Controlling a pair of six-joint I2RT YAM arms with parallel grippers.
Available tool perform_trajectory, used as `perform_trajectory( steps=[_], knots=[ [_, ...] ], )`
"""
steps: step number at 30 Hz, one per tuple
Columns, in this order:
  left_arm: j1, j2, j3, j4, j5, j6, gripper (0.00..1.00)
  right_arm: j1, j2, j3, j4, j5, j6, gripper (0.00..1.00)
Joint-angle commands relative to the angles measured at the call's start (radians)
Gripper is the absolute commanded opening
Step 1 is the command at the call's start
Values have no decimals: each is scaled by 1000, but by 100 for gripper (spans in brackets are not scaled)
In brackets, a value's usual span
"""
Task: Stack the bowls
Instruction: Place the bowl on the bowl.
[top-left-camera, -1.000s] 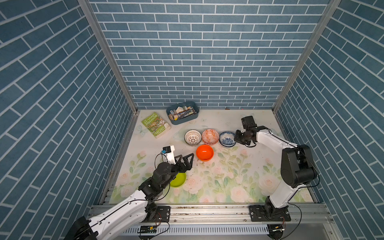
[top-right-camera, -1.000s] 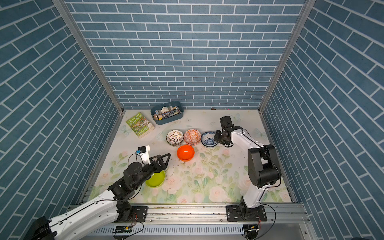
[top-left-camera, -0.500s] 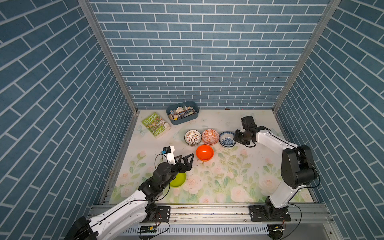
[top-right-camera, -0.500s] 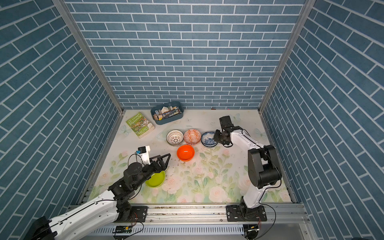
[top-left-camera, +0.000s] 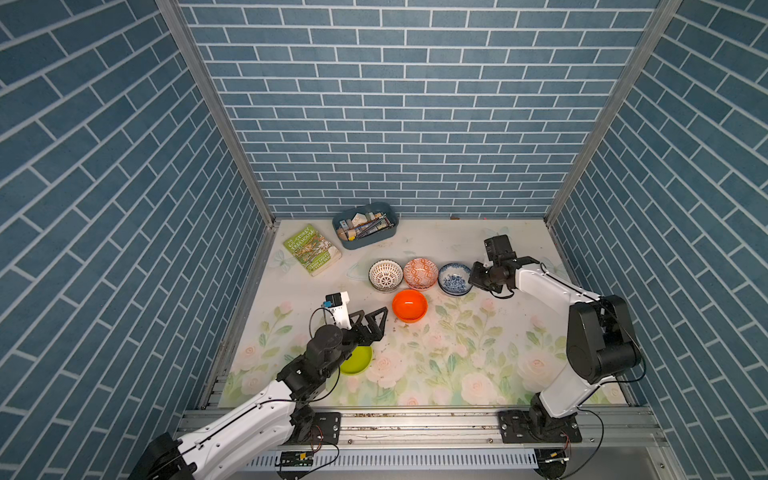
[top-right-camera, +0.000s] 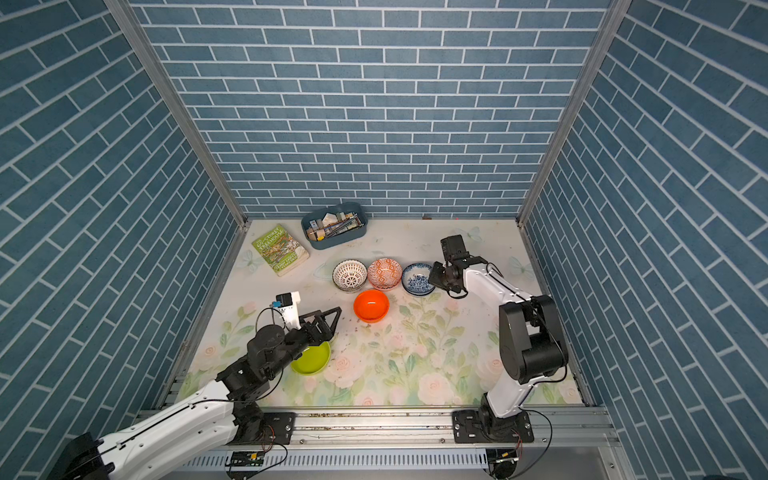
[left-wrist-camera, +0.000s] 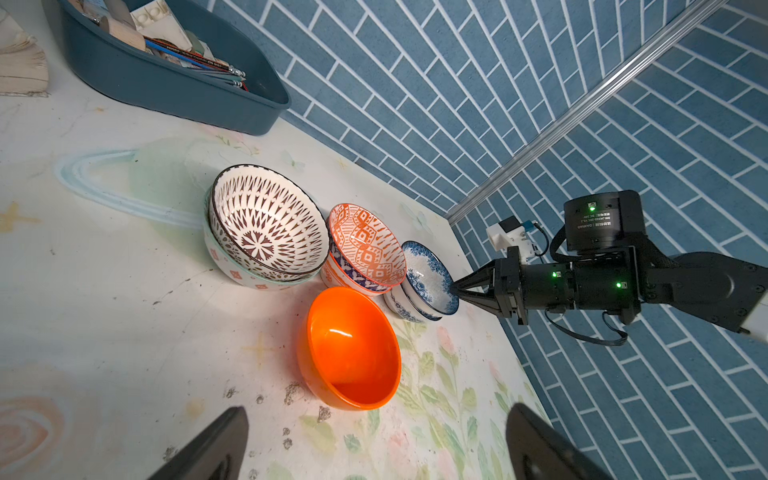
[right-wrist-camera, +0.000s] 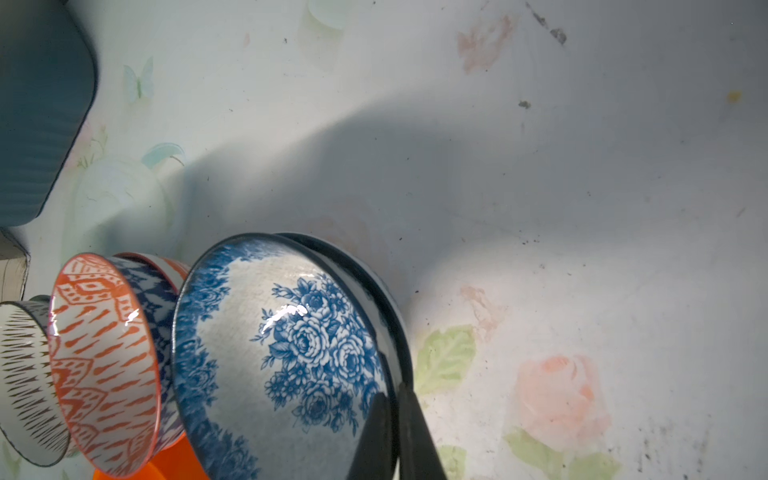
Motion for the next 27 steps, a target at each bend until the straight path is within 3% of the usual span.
perform_trajectory(
  steps=[1,8,15,22,27],
  knots=[
    [9,-6,-9,11,2,7,100,8,9,-11,0,-15,-6,2],
    [10,-3,-10,13,3,7,100,8,21,-1,-4,-15,-14,6],
    [11,-5,-12,15,6,8,100,8,7,15,-13,-17,-24,31],
    [11,31,11,-4,30,9,100,9,-151,-1,-3,-9,-18,41],
    [13,112,82,-73,49,12,100,28,-326,-138,103,-21,26,42]
  ],
)
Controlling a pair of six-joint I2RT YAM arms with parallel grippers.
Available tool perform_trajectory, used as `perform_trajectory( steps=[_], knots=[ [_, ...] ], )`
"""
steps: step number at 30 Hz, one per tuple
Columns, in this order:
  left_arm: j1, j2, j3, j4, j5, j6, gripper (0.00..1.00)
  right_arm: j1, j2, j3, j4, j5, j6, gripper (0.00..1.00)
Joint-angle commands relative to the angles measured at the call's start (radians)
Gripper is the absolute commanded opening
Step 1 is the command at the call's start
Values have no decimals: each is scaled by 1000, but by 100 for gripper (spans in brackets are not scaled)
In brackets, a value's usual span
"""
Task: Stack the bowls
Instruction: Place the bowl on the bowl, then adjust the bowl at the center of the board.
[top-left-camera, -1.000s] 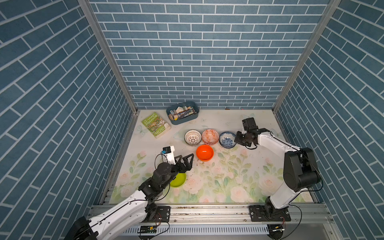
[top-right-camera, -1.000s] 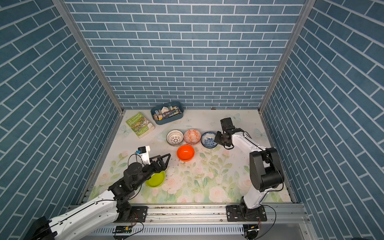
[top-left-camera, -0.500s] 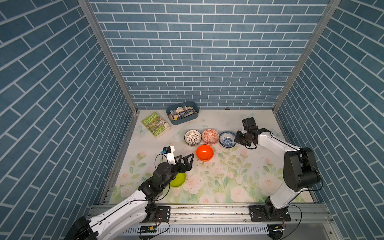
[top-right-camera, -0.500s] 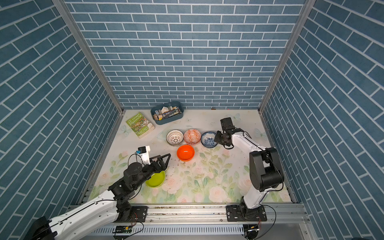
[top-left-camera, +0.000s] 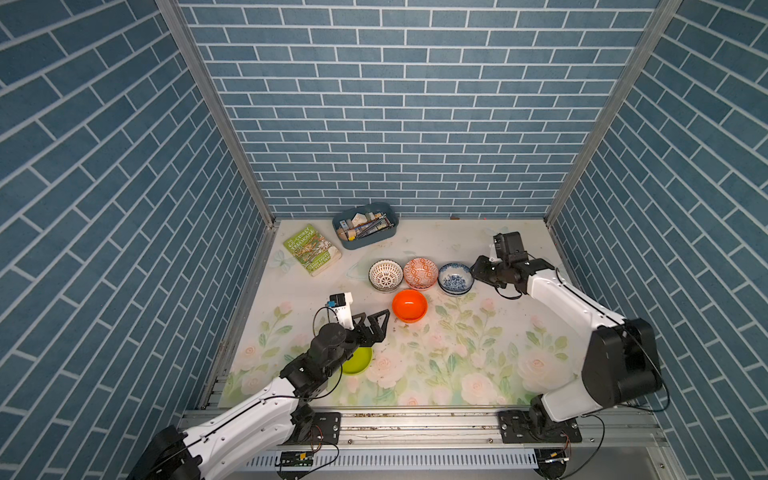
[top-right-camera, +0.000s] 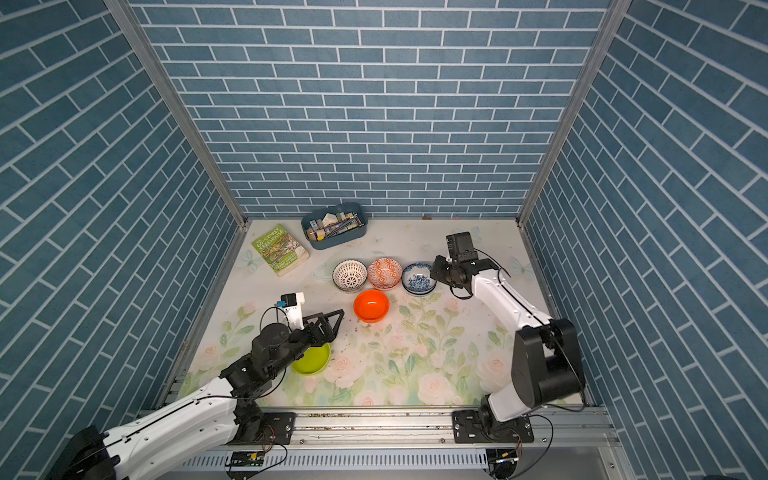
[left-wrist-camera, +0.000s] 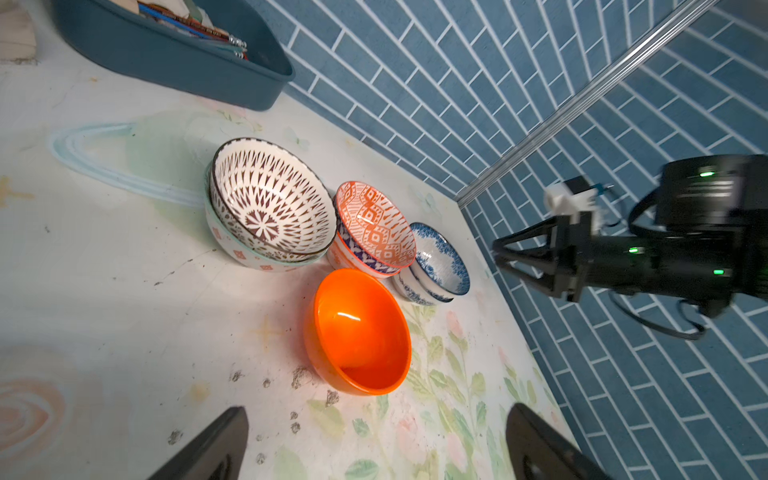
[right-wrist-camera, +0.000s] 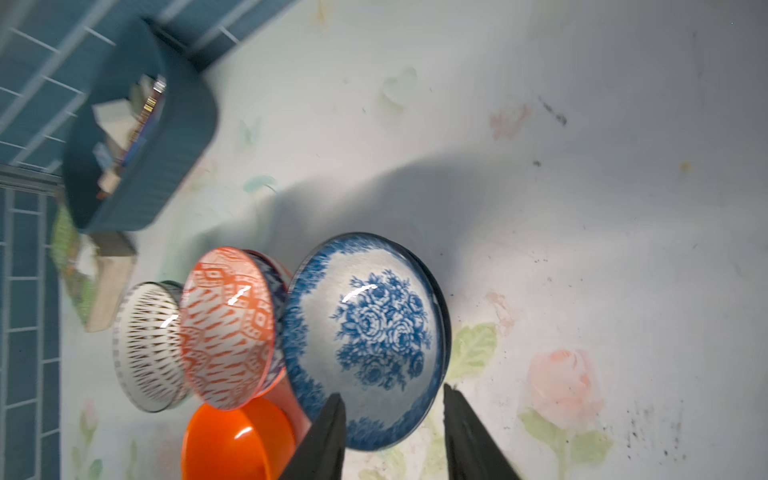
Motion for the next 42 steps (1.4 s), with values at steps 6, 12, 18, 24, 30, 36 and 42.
perform_trajectory(
  steps=[6,12,18,24,30,36,42],
  knots=[
    [10,226,224,-202,51,39,92,128,-306,-320,274,42,70,44],
    [10,420,425,-408,62,37,75,162,-440,-530,475,98,113,72],
    [9,519,524,-471,78,-15,64,166,-488,-599,564,104,146,99],
    [7,583,548,-527,47,-46,63,165,-462,-588,526,120,140,100],
    [8,637,538,-425,68,-50,65,163,-434,-589,550,115,116,99],
    [9,740,598,-414,61,-7,65,163,-407,-583,549,101,107,100],
    [7,806,631,-403,56,18,64,163,-404,-588,561,88,104,100]
  ],
)
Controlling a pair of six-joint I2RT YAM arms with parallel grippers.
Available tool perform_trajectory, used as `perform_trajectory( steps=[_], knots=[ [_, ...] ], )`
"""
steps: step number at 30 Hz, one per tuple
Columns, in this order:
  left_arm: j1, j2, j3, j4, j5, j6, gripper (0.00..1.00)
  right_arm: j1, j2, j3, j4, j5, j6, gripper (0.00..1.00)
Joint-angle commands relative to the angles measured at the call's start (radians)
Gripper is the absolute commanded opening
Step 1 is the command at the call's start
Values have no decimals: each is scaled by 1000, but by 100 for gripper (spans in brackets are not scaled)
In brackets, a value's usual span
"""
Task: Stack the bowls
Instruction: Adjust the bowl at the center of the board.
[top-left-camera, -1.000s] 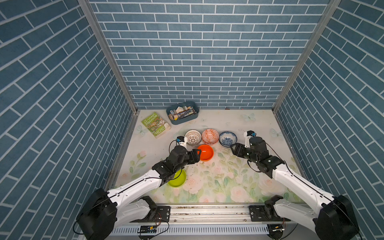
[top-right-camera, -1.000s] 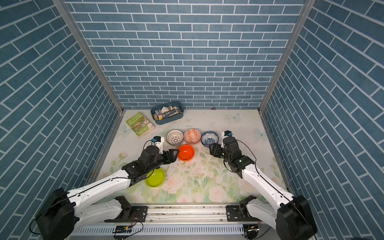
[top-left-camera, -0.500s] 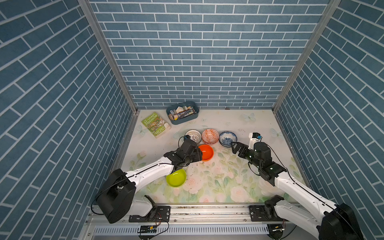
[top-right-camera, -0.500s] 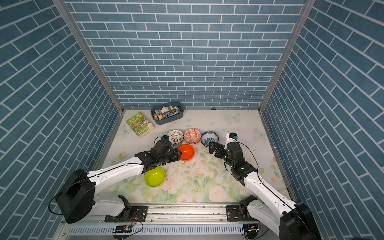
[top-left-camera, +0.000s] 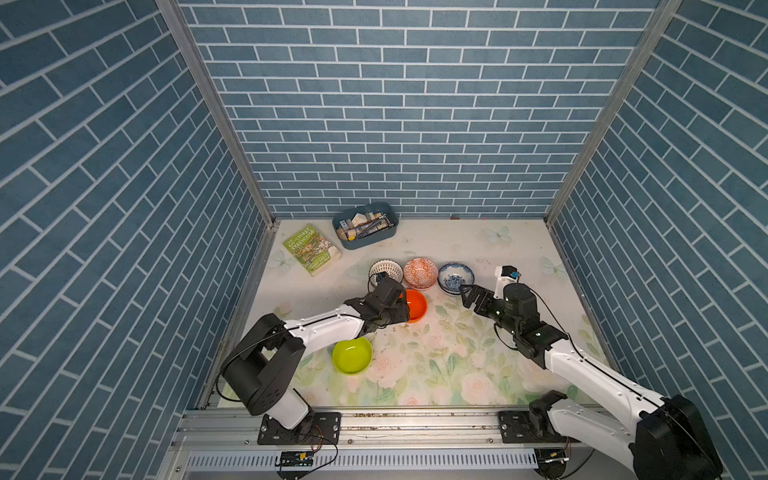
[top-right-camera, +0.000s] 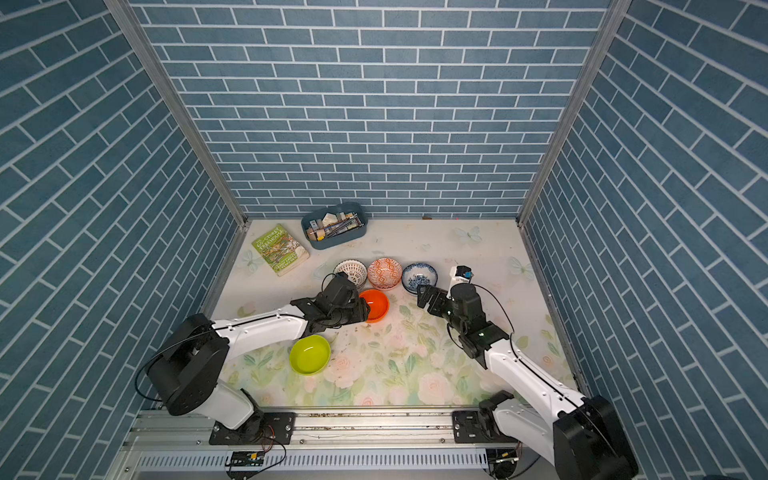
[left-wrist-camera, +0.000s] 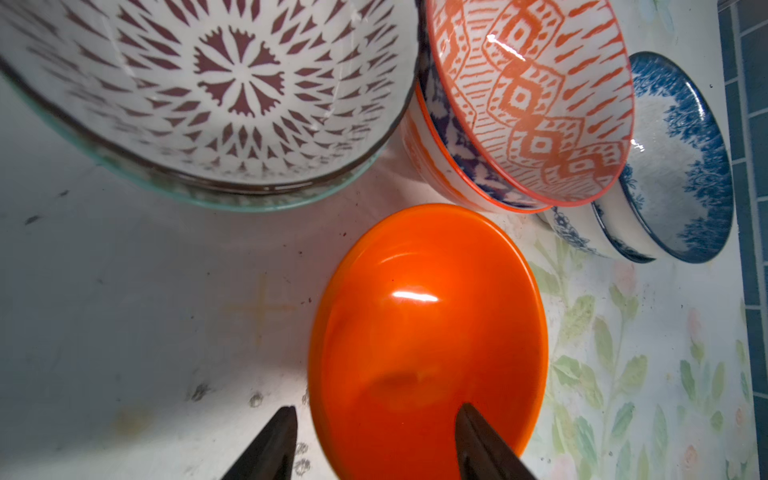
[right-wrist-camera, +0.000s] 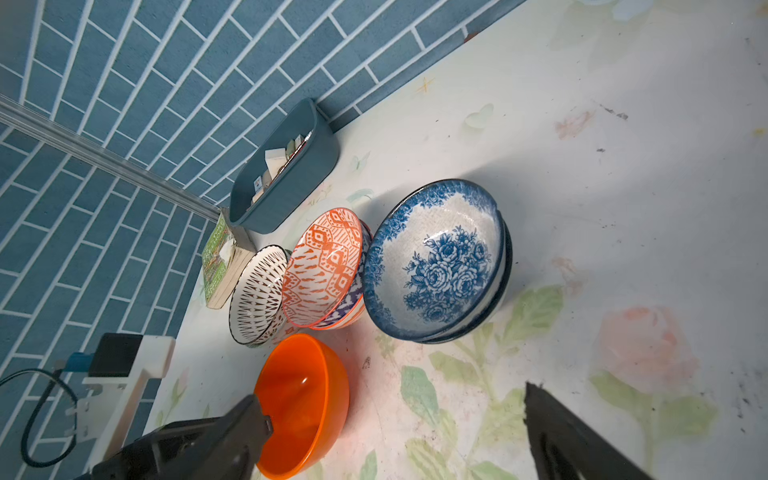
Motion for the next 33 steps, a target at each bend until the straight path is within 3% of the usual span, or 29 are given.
perform_trajectory(
  steps=[1,21,28,31,33],
  knots=[
    [4,20,22,23,-10,29,63,-1,6,-4,31,-9,-22,100],
    [-70,57,76,-15,-58,15,62,-1,40,3,28,-25,-22,99],
    [-70,5,75,-81,-119,19,75,0,50,8,25,-24,-22,97],
    [-70,-41,65,-129,-158,6,95,-1,49,6,24,-21,-21,96],
    [-69,-93,51,-169,-177,-11,100,0,49,4,28,-22,-22,95]
  ],
)
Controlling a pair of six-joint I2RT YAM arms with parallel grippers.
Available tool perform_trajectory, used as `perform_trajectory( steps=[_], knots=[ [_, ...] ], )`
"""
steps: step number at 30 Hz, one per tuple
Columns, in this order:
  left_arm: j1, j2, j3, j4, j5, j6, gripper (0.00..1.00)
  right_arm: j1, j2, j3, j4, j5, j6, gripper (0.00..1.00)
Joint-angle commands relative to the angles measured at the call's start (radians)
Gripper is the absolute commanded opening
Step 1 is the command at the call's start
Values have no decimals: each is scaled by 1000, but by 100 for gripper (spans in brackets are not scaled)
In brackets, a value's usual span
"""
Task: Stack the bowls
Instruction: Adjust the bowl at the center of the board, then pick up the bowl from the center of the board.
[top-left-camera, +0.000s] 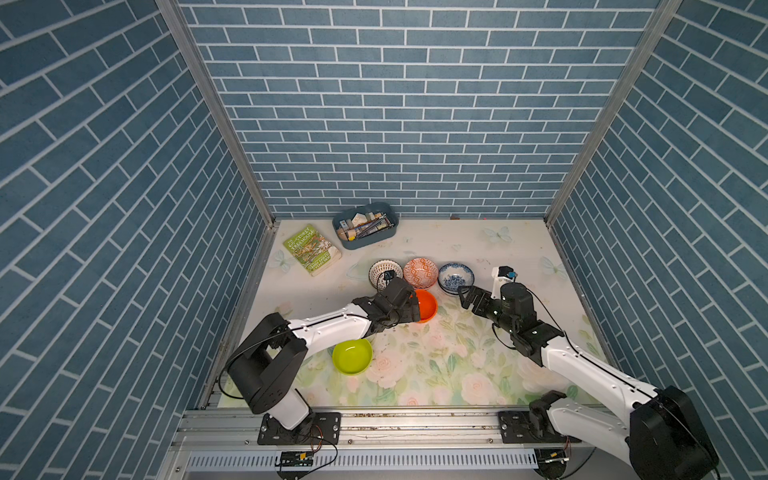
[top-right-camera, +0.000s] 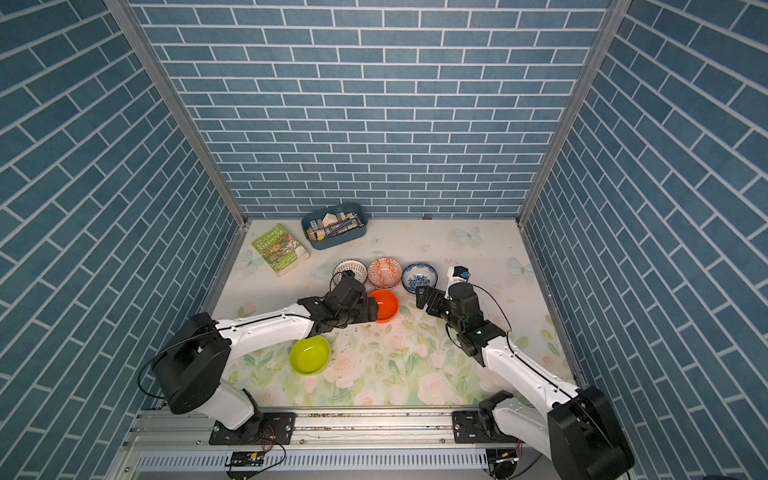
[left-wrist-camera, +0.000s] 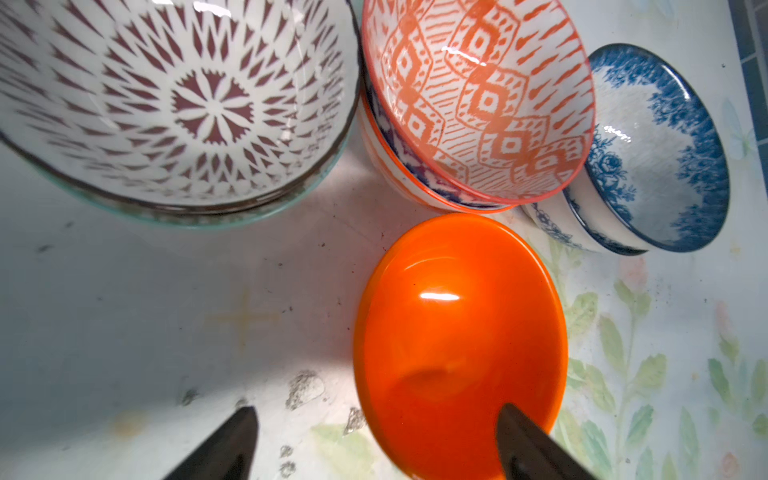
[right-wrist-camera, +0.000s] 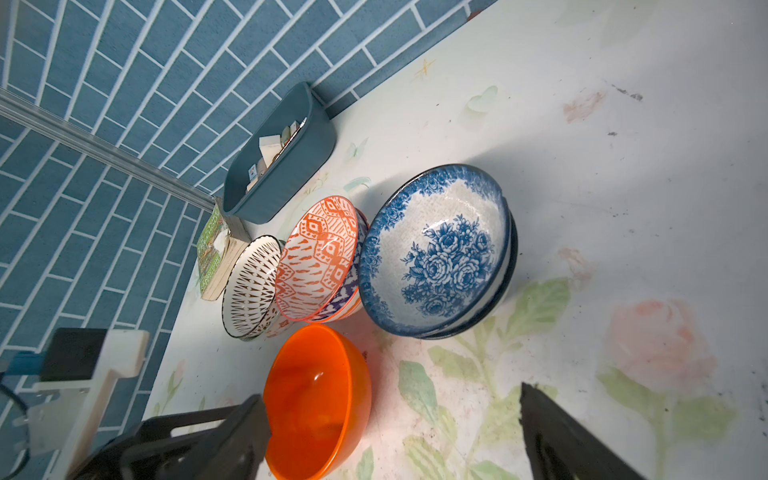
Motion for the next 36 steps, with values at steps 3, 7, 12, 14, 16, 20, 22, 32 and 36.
perform_trajectory(
  steps=[3,7,12,14,16,20,22,32,36],
  knots=[
    [2,-149,-40,-157,-88,-46,100,-1,7,2,18,-8,-18,93],
    [5,-315,-128,-290,-123,-98,100,2,24,3,34,-45,-21,89],
    [27,-555,-267,-415,-123,-152,99,9,44,14,36,-63,-26,87],
    [32,-647,-316,-465,-121,-179,97,11,49,17,34,-64,-27,86],
    [32,-726,-358,-518,-121,-212,94,12,49,17,33,-63,-26,86],
    [32,-849,-415,-608,-144,-282,90,18,49,14,32,-63,-25,84],
    [32,-891,-438,-616,-135,-296,88,19,48,15,27,-63,-25,83],
    [31,-744,-471,-550,-123,-299,73,25,43,10,14,-57,-20,82],
    [32,-748,-495,-506,-121,-307,69,25,33,5,14,-55,-19,82]
  ],
)
